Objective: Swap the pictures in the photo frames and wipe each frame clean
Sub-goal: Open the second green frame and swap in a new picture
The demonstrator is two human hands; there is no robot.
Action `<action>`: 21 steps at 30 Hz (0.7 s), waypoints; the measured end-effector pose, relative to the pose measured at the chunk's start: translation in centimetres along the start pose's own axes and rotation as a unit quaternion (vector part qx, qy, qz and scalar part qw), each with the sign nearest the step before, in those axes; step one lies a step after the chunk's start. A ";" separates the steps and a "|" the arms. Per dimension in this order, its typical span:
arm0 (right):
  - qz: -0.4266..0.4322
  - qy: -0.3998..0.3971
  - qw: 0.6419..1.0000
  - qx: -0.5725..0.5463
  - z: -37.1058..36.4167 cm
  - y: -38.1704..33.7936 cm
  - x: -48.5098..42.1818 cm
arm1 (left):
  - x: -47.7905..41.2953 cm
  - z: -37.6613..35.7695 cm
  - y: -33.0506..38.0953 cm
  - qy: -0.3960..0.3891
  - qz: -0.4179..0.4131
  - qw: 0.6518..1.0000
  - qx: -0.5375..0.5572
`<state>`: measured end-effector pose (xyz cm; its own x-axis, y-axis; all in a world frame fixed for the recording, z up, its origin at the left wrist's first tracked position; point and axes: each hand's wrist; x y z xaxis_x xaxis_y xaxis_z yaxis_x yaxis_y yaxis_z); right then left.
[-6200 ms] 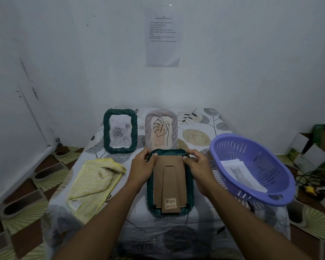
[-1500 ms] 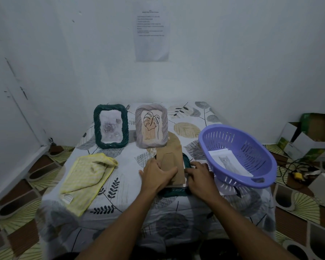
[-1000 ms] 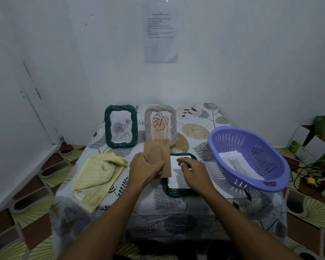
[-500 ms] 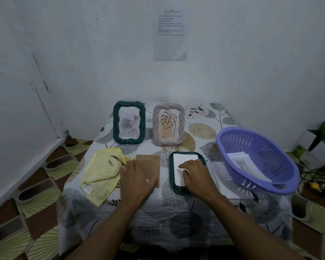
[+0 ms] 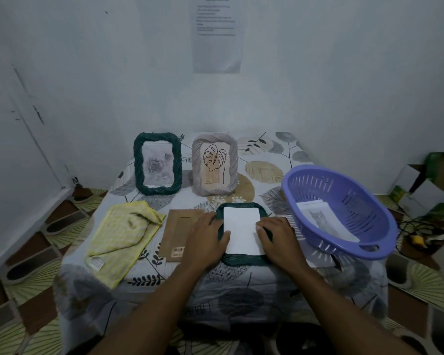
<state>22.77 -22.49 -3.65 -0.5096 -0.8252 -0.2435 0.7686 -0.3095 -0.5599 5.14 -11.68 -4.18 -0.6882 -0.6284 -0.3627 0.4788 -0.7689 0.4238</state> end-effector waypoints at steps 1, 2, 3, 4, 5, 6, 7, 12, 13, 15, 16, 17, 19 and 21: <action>0.001 0.002 1.000 -0.002 0.0 0.0 0.0 | 0.0 0.0 0.1 0.003 0.002 1.000 0.002; 0.003 0.003 1.000 -0.002 -0.1 0.1 0.0 | 0.1 0.0 0.2 0.008 0.003 1.000 0.004; 0.003 0.005 1.000 -0.003 -0.1 0.1 -0.1 | 0.1 0.0 0.3 0.011 0.007 1.000 0.008; 0.003 0.007 1.000 -0.005 -0.1 0.1 -0.1 | 0.0 0.0 0.3 0.013 0.010 1.000 0.010; -0.001 0.009 1.000 -0.009 -0.1 0.1 -0.2 | 0.0 0.0 0.4 0.012 0.014 1.000 0.013; -0.008 0.013 1.000 -0.015 -0.1 0.2 -0.3 | -0.1 0.0 0.4 0.009 0.018 1.000 0.015; -0.018 0.016 0.999 -0.021 -0.1 0.2 -0.4 | -0.2 0.1 0.4 0.007 0.024 1.000 0.018; -0.038 0.003 0.999 -0.028 0.0 -0.2 -0.9 | -0.8 0.4 0.8 0.015 0.043 0.998 0.049; -0.038 0.001 0.999 -0.021 0.0 -0.3 -0.9 | -0.9 0.4 0.9 0.017 0.043 0.998 0.050; -0.038 -0.002 0.999 -0.005 0.0 -0.4 -0.8 | -1.0 0.4 1.1 0.019 0.041 0.998 0.045; -0.037 -0.004 0.999 0.002 -0.1 -0.5 -0.8 | -1.0 0.3 1.3 0.020 0.042 0.998 0.039; -0.036 -0.005 0.999 0.008 -0.1 -0.5 -0.7 | -1.0 0.3 1.4 0.023 0.047 0.998 0.038; -0.031 -0.001 0.999 0.016 0.0 -0.6 -0.5 | -1.1 0.3 1.6 0.034 0.062 0.996 0.053; -0.012 0.010 1.000 0.022 0.2 -0.9 -0.3 | -1.4 0.4 1.9 0.049 0.082 0.993 0.075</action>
<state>22.36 -22.02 -2.94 -0.5353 -0.8081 -0.2458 0.7723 -0.3504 -0.5298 6.77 -12.25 -2.55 -0.5476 -0.7576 -0.3553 0.4880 -0.6341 0.5999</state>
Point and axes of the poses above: each hand's wrist, its own x-axis away from the middle knuckle, its own z-axis out of the back of the hand, y = z × x, and after that the axes turned 10 degrees about -z, right-handed
